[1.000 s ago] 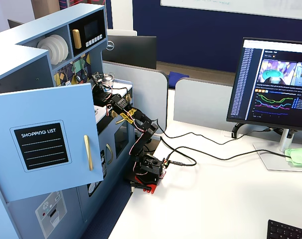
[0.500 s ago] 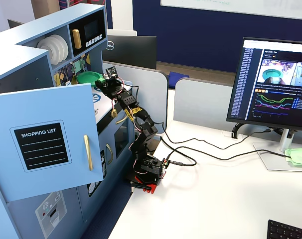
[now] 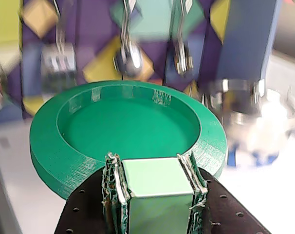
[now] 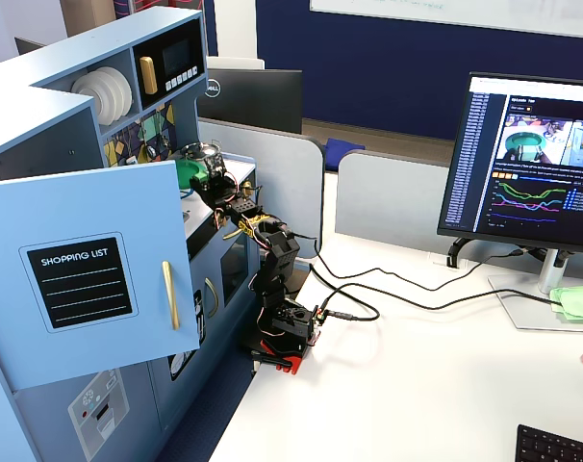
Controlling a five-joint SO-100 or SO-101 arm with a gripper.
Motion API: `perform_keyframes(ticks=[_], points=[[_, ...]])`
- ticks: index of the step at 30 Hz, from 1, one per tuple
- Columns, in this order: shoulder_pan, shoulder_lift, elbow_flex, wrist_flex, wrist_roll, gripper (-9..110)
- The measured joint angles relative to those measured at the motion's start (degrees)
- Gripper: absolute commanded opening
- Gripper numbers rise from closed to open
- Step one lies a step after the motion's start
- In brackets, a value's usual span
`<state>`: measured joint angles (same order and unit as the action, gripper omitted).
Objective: Take off the lid from the green recipient and place it on the counter
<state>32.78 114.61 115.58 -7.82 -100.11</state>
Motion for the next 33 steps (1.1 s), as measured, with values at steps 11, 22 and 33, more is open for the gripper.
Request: perform_keyframes(ticks=[11,22,33], points=[[-0.26,-2.02,3.69,-1.05,-0.26,0],[0.00,-2.37,4.83,0.53,-0.18,11],[0.26,-1.76,2.64,-0.18,4.22,29]])
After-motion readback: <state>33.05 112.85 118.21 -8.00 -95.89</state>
